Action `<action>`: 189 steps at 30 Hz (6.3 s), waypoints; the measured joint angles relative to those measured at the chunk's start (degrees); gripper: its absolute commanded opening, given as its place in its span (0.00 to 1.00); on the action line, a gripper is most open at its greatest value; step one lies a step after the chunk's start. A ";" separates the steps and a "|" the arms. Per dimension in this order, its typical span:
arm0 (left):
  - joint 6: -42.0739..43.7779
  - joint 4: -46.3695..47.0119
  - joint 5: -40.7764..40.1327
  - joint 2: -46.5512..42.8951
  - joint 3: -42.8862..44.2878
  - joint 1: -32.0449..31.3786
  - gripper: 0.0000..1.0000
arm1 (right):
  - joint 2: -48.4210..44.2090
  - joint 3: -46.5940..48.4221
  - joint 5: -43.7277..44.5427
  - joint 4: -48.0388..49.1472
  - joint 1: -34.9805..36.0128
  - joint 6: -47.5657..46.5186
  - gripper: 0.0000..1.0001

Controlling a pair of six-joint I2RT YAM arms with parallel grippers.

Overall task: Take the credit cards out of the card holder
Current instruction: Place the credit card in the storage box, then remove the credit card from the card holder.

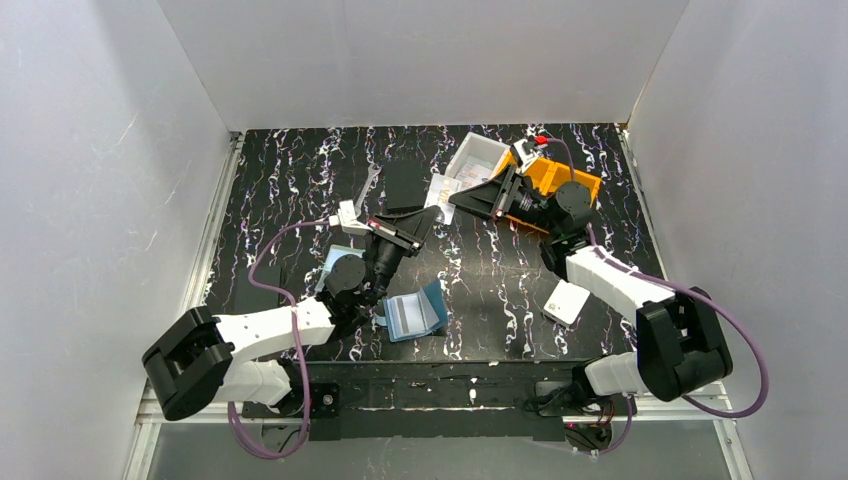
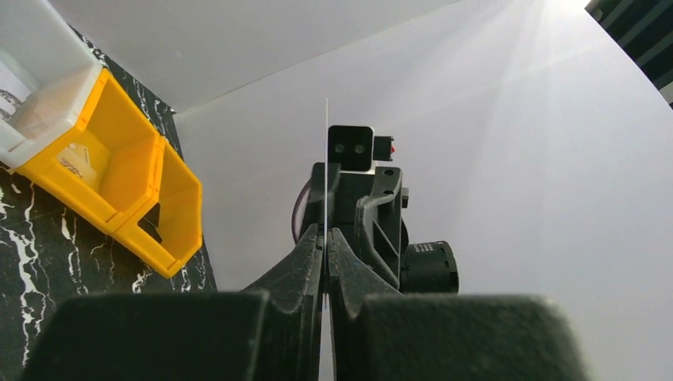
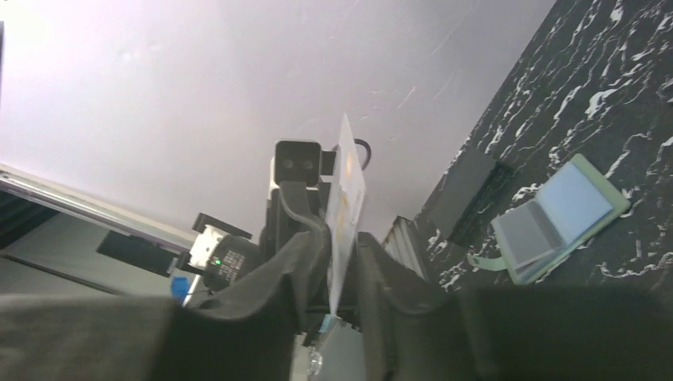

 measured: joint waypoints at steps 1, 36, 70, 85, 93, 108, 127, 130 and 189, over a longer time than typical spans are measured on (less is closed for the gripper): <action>-0.24 0.57 -0.15 0.24 -0.57 -0.02 0.00 | 0.46 0.15 0.00 0.20 0.02 0.17 0.12; 56.63 -79.43 45.33 -14.78 11.39 27.23 0.98 | 41.59 79.41 27.85 -104.67 -0.28 -117.09 0.01; 62.25 -80.35 48.24 -16.24 11.39 30.40 0.98 | 58.88 90.33 37.33 -105.90 1.01 -129.55 0.01; 62.47 -80.52 48.48 -16.24 11.39 30.40 0.98 | 61.11 91.76 36.89 -105.68 1.22 -129.46 0.01; 62.60 -80.52 48.50 -16.24 11.39 30.40 0.98 | 63.78 92.43 36.24 -105.50 1.22 -128.61 0.01; 62.69 -80.52 48.50 -16.22 11.39 30.45 0.98 | 63.82 92.65 35.58 -104.80 1.09 -127.10 0.12; 62.71 -80.52 48.52 -16.22 11.39 30.47 0.98 | 65.66 92.87 36.11 -102.16 0.94 -126.14 0.23; 62.71 -80.52 48.52 -16.22 11.39 30.56 0.98 | 65.66 92.89 36.96 -101.31 0.83 -125.46 0.26; 19.78 -83.62 31.63 -14.16 7.30 3.87 0.98 | -19.76 4.55 -9.53 -85.33 -14.01 -102.64 0.98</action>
